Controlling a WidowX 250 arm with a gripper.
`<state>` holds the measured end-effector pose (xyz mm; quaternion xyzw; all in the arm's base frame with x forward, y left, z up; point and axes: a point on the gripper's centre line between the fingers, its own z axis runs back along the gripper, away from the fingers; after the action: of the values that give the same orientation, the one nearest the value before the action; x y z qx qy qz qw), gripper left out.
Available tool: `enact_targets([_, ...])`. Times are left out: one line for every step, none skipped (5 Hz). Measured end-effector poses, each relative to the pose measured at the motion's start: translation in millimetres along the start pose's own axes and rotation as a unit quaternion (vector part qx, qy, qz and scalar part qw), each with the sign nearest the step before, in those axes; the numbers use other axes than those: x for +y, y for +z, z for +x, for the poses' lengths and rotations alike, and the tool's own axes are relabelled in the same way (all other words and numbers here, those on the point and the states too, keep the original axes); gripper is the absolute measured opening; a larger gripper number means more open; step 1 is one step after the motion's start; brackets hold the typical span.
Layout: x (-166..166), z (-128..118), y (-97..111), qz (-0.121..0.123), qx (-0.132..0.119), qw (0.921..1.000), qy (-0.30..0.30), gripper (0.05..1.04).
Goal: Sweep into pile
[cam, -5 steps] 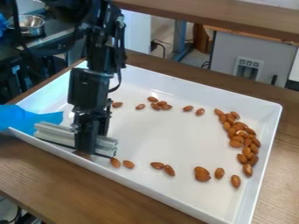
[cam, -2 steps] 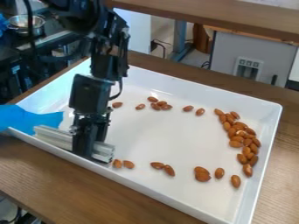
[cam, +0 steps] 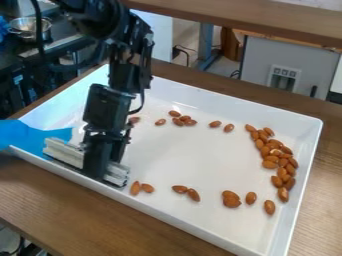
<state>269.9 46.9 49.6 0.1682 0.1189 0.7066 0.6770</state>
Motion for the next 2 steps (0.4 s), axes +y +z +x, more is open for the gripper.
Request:
enact_targets([-14,-7,9,-0.044,-0.002,0.9985,-0.033,0.38])
enact_targets([-37,-26,27,-0.109,-0.019,0.9892,-0.096,0.38])
